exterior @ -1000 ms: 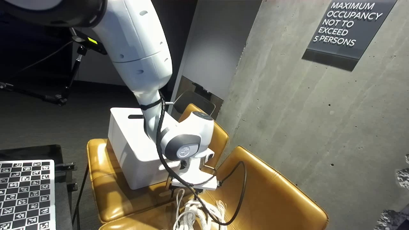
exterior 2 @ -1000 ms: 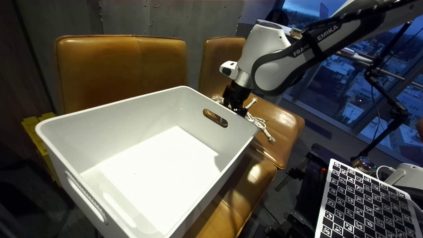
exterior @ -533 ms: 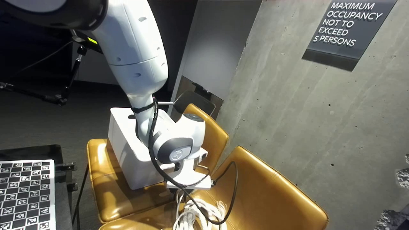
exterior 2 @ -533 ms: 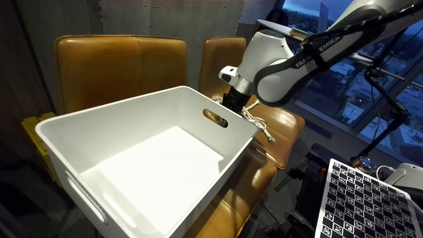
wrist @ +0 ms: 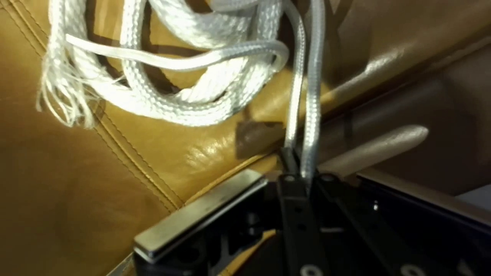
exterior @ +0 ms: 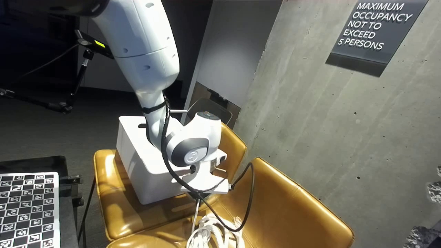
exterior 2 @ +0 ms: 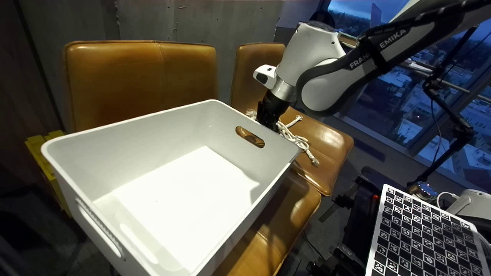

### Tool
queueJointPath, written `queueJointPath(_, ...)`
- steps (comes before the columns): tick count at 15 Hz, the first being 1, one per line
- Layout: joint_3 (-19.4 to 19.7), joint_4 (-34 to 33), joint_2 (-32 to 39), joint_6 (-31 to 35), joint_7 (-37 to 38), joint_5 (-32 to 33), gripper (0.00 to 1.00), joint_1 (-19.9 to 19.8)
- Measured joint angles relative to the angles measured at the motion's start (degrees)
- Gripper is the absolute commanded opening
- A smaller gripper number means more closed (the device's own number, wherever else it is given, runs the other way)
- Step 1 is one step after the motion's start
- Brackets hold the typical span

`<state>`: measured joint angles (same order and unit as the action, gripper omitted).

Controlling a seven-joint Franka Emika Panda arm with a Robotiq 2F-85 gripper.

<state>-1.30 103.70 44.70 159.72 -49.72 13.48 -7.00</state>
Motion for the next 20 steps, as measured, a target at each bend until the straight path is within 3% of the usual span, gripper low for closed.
queueJointPath(6,2.32,7.75,-14.94,-1.38,9.78,0.02,0.01,0.93)
queueJointPath(12,0.33,16.32,-33.44,-3.6,16.45,-1.07,0.01,1.56)
queueJointPath(20,-4.77,20.04,-52.91,-9.27,28.92,-2.68,0.01,10.77)
